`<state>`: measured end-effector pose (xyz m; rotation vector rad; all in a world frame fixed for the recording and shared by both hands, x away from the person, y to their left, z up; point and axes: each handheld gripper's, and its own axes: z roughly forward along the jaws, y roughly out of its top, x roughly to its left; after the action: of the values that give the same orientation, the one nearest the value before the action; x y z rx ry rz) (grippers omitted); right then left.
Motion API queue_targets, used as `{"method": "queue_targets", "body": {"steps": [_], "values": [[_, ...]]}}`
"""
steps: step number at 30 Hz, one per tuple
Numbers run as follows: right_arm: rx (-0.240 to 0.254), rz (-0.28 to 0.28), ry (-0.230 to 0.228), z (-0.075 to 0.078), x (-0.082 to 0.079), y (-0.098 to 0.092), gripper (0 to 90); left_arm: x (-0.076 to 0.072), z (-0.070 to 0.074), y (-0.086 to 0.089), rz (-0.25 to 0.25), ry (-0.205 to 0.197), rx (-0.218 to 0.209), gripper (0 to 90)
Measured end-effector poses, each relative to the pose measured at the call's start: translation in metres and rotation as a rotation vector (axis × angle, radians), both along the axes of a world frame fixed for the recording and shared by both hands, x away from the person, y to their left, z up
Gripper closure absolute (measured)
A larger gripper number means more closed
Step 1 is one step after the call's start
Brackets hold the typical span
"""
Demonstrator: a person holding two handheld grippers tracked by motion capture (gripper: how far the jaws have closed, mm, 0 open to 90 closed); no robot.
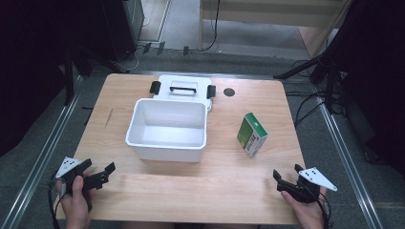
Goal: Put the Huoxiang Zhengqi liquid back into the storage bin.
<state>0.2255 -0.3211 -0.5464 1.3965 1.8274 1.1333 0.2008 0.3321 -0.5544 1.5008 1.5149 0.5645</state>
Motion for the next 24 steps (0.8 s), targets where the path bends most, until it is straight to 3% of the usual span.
{"method": "queue_targets", "body": {"steps": [8,14,16,18,19,24], "values": [[-0.023,-0.015,0.032,0.002,0.002,0.002,13.8,0.0,0.0,0.0,0.0,-0.003,0.0,0.0],[-0.098,0.028,0.1,0.016,0.009,0.011,15.0,-0.001,0.0,0.0,-0.004,-0.005,0.006,0.1],[-0.122,0.053,0.144,0.026,0.013,0.017,15.2,-0.001,0.0,0.0,-0.004,-0.005,0.006,0.0],[-0.136,0.065,0.159,0.029,0.014,0.019,15.2,-0.001,0.0,0.0,-0.004,-0.006,0.006,0.0],[-0.176,0.095,0.221,0.038,0.018,0.026,15.2,-0.001,0.0,0.0,-0.005,-0.005,0.006,0.0],[-0.257,0.137,0.326,0.055,0.028,0.037,15.6,-0.001,0.0,0.0,-0.006,-0.006,0.006,0.0]]}}
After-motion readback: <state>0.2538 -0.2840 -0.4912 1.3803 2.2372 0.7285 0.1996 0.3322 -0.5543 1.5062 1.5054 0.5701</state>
